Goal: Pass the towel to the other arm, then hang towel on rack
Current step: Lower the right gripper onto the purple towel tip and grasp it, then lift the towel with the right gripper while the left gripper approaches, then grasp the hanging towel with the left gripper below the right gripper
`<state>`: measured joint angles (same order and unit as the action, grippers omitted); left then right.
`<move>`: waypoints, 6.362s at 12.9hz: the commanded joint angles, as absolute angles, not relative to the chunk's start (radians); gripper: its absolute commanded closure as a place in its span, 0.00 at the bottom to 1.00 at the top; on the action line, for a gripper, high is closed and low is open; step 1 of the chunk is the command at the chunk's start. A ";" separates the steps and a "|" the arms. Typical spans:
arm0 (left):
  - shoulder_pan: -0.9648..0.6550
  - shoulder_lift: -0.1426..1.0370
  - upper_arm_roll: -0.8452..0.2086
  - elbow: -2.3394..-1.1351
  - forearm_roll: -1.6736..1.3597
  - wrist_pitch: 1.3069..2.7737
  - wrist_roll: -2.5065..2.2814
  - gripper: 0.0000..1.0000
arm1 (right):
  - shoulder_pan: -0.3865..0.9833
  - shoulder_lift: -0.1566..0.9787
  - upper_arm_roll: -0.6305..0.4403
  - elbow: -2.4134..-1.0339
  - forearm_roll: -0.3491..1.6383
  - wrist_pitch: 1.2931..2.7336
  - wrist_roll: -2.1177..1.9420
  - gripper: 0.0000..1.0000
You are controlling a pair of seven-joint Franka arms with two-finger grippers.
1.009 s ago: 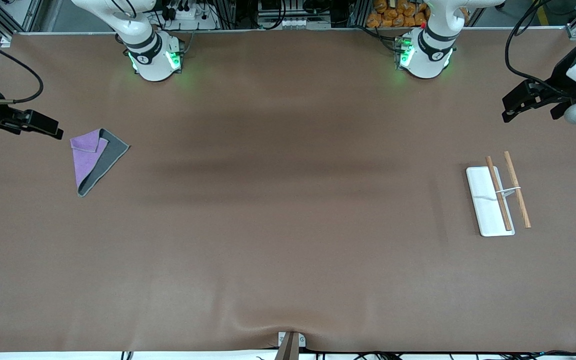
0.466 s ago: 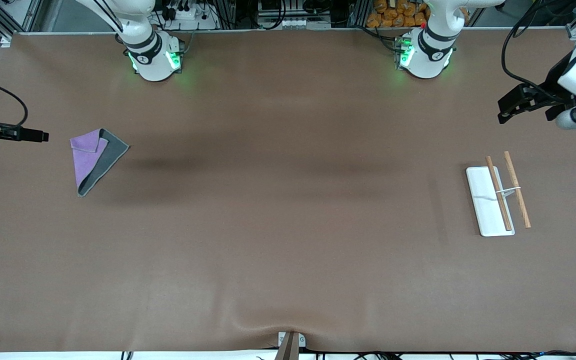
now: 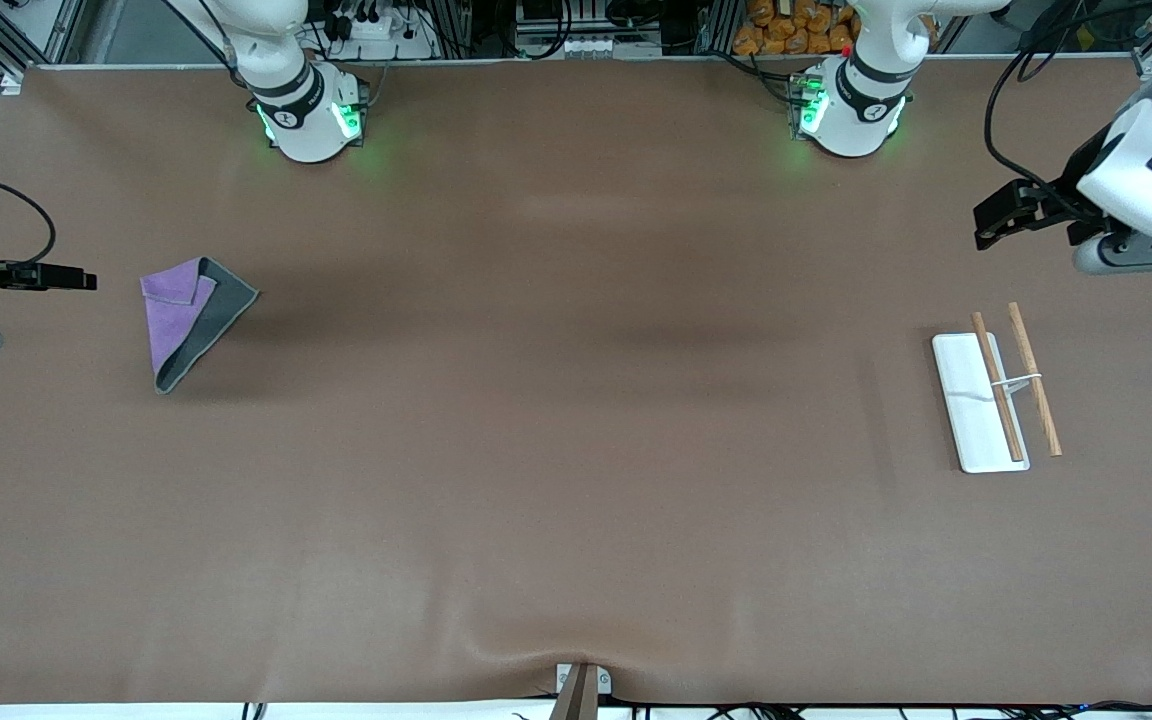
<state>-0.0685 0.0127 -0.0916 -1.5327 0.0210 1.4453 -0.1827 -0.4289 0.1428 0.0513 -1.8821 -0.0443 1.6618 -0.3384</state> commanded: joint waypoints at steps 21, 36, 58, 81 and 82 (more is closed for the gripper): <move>-0.075 0.040 -0.094 -1.559 -0.012 1.477 -0.179 0.00 | -0.703 0.296 0.069 -2.336 -0.057 2.335 -0.894 0.31; -0.074 0.038 -0.094 -1.562 -0.020 1.477 -0.179 0.00 | -0.712 0.305 0.072 -2.333 -0.057 2.333 -0.948 1.00; -0.277 0.083 -0.124 -1.414 -0.152 1.516 -0.553 0.00 | -0.078 0.043 0.081 -1.844 0.443 1.313 0.325 1.00; -0.631 0.273 -0.117 -1.411 -0.176 1.867 -1.652 0.00 | 0.373 0.118 0.077 -1.747 1.190 1.945 1.111 1.00; -0.623 0.272 -0.109 -1.408 -0.175 1.867 -1.649 0.00 | 0.373 0.120 0.077 -1.749 1.189 1.944 1.109 1.00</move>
<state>-0.6291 0.2729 -0.1218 -1.4253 -0.1775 1.8652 -1.6338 0.3646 0.1125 0.0870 -1.7589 1.1628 1.9456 1.0964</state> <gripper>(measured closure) 0.000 0.987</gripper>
